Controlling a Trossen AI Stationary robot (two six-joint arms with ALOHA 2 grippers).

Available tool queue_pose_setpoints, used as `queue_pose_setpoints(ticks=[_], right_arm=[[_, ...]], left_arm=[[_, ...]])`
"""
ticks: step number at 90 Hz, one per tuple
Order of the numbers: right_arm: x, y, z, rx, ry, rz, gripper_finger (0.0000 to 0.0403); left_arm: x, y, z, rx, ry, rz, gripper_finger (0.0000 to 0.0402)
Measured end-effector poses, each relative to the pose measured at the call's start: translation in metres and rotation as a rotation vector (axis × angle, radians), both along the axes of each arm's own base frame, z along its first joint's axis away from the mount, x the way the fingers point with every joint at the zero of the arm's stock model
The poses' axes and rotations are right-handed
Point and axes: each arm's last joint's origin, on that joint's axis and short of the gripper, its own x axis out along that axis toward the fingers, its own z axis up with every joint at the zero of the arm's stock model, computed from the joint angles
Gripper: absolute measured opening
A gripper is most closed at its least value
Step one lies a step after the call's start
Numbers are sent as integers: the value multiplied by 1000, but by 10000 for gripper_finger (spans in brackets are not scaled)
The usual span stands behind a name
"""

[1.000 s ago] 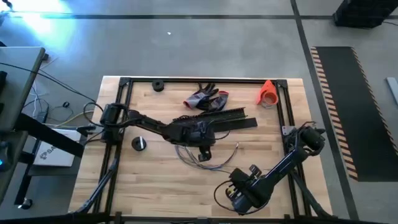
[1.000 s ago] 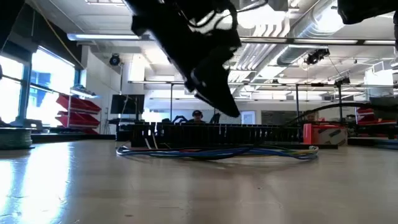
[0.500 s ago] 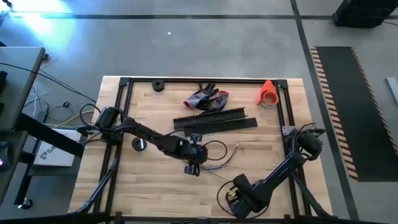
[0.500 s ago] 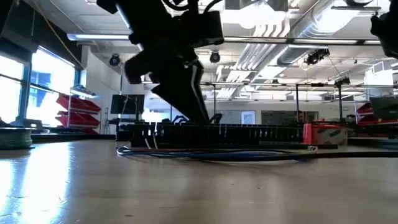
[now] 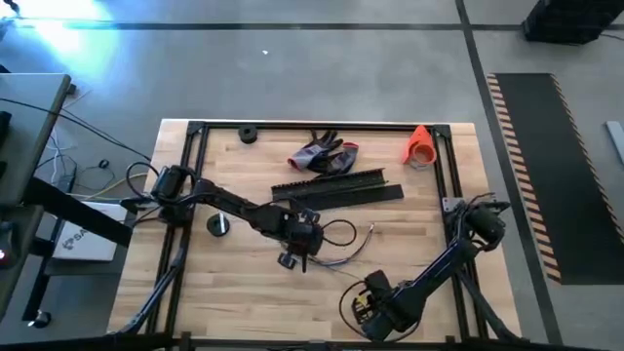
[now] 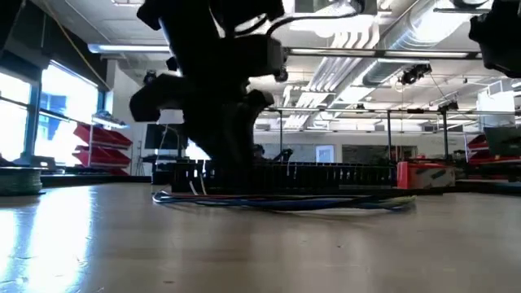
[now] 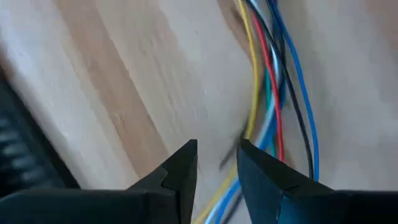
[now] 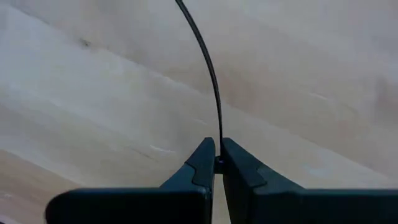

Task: Ziptie cables
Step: Wrap the cables using a black zip tie

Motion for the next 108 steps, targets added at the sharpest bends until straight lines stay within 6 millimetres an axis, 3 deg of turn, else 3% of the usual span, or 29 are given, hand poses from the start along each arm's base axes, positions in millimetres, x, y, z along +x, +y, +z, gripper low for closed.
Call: queue_pose_setpoints(ticks=[31, 47, 73, 88, 108], right_arm=[[0, 0, 0, -17, -18, 0, 0], [1, -1, 0, -30, -31, -1, 0], [1, -1, 0, -44, -39, 1, 0], [0, -2, 0, -54, -34, -6, 0], [-8, -10, 1, -132, 45, -20, 0]], left_arm=[[3, 15, -6, 8, 34, -102, 54], [6, 13, -21, 38, 60, -160, 57], [9, 16, -22, 194, 39, -119, 64], [16, 19, -25, 105, -26, -109, 64], [39, 22, -44, 104, -186, -41, 64]])
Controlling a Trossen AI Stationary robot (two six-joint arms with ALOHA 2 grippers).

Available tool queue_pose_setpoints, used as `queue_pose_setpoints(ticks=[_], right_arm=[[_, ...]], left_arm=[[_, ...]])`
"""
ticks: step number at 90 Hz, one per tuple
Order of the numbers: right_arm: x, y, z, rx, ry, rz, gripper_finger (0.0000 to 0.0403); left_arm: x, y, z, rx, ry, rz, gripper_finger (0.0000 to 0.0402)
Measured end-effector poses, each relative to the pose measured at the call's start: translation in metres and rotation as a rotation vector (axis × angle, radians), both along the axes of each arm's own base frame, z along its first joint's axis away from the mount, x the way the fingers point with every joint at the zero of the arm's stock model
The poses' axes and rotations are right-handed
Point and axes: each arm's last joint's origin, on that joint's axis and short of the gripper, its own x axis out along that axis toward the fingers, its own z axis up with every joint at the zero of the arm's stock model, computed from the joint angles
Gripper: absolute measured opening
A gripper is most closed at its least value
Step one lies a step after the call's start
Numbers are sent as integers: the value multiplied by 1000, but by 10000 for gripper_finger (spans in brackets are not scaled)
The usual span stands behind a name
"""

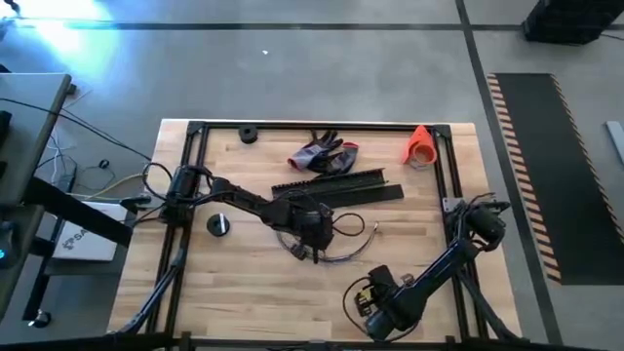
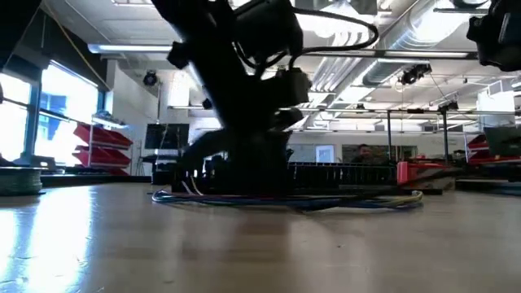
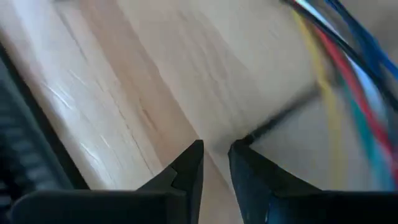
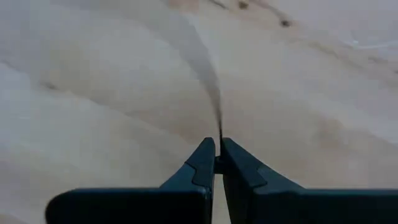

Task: Ziptie cables
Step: Wrap the cables using a black zip tie

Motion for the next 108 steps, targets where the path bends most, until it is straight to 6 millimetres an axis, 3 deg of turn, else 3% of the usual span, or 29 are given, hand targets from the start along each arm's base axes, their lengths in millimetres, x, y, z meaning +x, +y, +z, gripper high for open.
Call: queue_pose_setpoints(ticks=[17, 48, 68, 79, 97, 108], right_arm=[[-1, 1, 0, 33, 43, 41, 0], [-9, -15, 3, -86, 123, -165, 0], [-9, -34, 4, -217, 205, -225, 0], [-3, -40, -1, -224, 227, -224, 0], [10, -45, -22, -193, 293, -139, 0], [13, -47, -26, -192, 309, -126, 0]], left_arm=[[13, 9, -6, 111, -140, 132, 64], [27, 51, 12, 223, -376, 438, 64], [27, 70, 21, 15, -457, 608, 64], [25, 73, 20, -17, -458, 641, 64], [35, 90, 32, -296, -632, 650, 64], [37, 96, 35, -334, -657, 608, 64]])
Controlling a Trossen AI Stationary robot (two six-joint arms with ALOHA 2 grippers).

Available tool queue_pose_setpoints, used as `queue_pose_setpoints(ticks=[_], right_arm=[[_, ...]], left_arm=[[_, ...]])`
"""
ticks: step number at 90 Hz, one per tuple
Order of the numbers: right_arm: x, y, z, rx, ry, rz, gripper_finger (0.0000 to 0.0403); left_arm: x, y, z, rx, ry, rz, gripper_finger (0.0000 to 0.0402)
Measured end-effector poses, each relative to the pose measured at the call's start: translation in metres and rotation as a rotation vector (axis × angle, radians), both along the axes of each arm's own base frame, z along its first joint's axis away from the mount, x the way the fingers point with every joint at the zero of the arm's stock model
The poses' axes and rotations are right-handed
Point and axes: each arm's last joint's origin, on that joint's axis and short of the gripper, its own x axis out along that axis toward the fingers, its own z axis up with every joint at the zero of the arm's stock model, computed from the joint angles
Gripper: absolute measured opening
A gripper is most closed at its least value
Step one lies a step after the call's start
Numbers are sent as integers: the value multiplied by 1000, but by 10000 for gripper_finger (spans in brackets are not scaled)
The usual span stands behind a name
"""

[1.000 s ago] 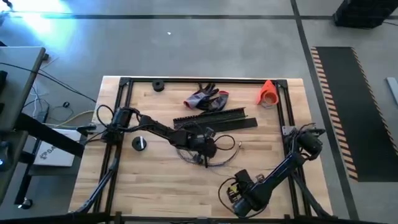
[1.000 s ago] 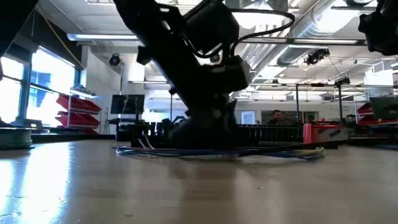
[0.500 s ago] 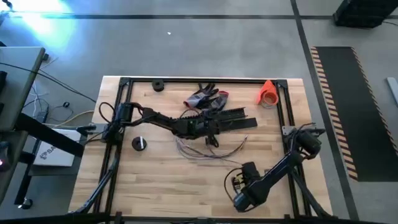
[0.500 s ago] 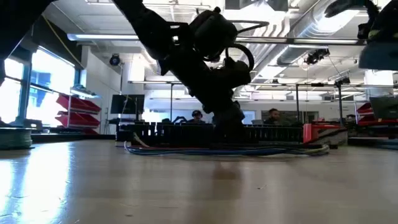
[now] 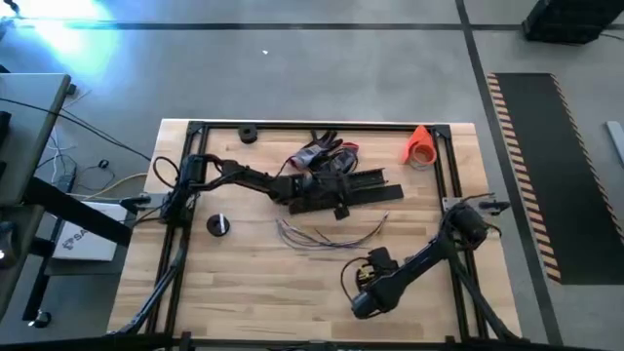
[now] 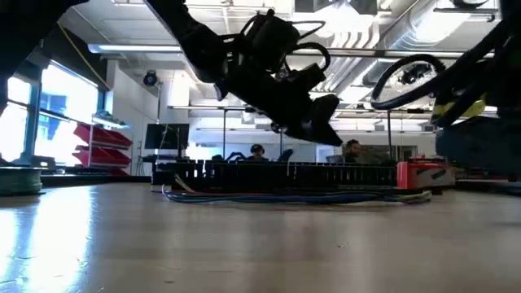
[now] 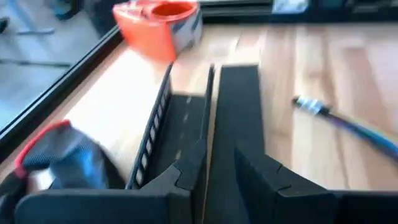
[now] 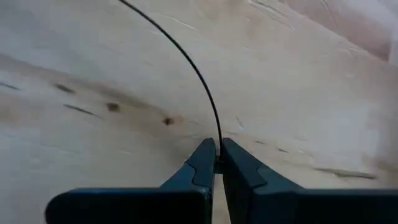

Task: Ziptie cables
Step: Wrap the cables using a black zip tie

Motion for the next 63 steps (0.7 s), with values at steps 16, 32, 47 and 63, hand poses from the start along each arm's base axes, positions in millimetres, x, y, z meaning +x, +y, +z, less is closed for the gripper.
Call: queue_pose_setpoints(ticks=[16, 32, 47, 63], right_arm=[[1, 1, -1, 8, -32, -31, 0], [0, 1, -3, -23, -88, -162, 0], [-1, 0, -4, -68, -118, -177, 0], [-1, -2, -4, -104, -126, -158, 0]], left_arm=[[1, 2, 2, 1, -24, 4, 64], [3, -4, 4, 9, -53, -14, 64], [2, -6, 3, 51, -26, -41, 64], [1, -10, 0, 58, 18, -41, 64]])
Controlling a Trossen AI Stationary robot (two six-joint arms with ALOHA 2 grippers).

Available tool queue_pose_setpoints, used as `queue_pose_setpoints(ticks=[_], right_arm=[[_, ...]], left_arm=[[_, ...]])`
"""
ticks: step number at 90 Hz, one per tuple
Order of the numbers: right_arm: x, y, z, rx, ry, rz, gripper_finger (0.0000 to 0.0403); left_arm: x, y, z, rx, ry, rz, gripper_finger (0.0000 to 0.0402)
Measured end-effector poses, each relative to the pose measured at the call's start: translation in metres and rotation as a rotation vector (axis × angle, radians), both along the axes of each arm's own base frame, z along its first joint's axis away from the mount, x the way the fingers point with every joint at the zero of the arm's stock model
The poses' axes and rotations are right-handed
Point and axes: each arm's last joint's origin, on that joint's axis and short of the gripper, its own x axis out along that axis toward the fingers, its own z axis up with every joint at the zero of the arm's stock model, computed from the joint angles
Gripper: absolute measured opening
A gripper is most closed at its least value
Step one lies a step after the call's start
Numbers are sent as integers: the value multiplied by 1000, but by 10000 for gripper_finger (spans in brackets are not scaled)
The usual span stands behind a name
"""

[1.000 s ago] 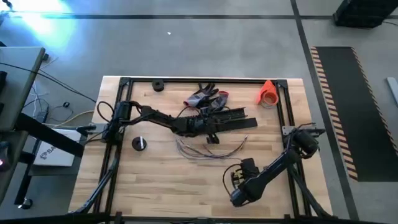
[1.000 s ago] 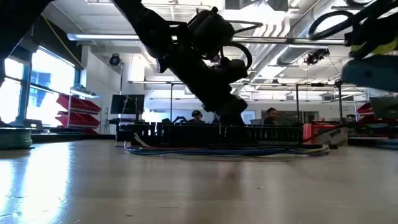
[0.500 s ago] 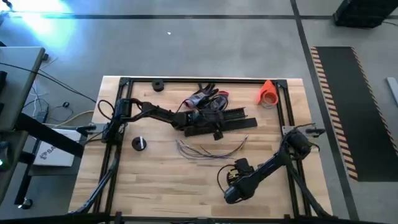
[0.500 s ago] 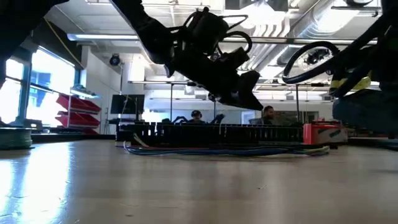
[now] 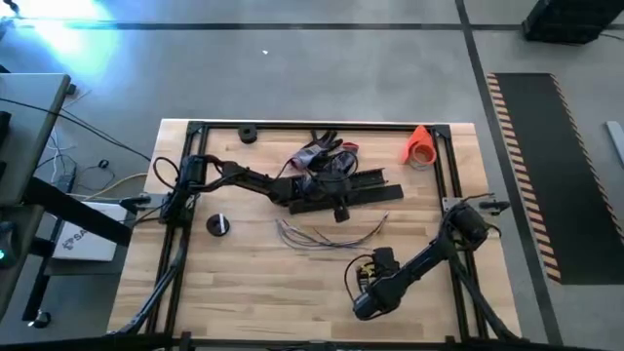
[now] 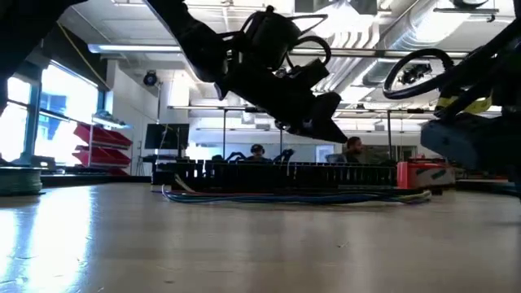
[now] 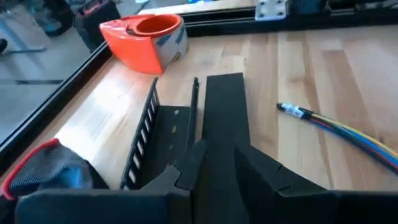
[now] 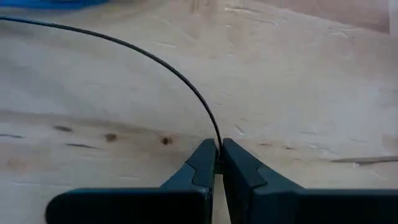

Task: Ziptie cables
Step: Wrap the cables using a black zip tie

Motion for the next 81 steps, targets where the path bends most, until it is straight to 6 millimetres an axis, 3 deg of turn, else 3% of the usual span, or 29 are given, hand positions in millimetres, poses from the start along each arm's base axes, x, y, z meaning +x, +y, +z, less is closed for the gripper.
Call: queue_pose_setpoints(ticks=[12, 27, 41, 64, 81], right_arm=[[0, -1, 0, -28, -14, 15, 0], [2, -2, 0, -56, -15, 105, 0], [5, -2, 3, -51, 8, 240, 0], [-5, 2, 22, -9, 62, 321, 0], [-7, 13, 19, 76, 64, 378, 0]], left_arm=[[-5, -3, 6, 0, 47, 38, 64], [-29, -7, 22, 52, 253, 166, 64], [-57, -37, 30, 60, 447, 154, 64], [-125, -104, 0, -46, 508, 127, 64], [-143, -124, -40, -177, 375, 77, 62]])
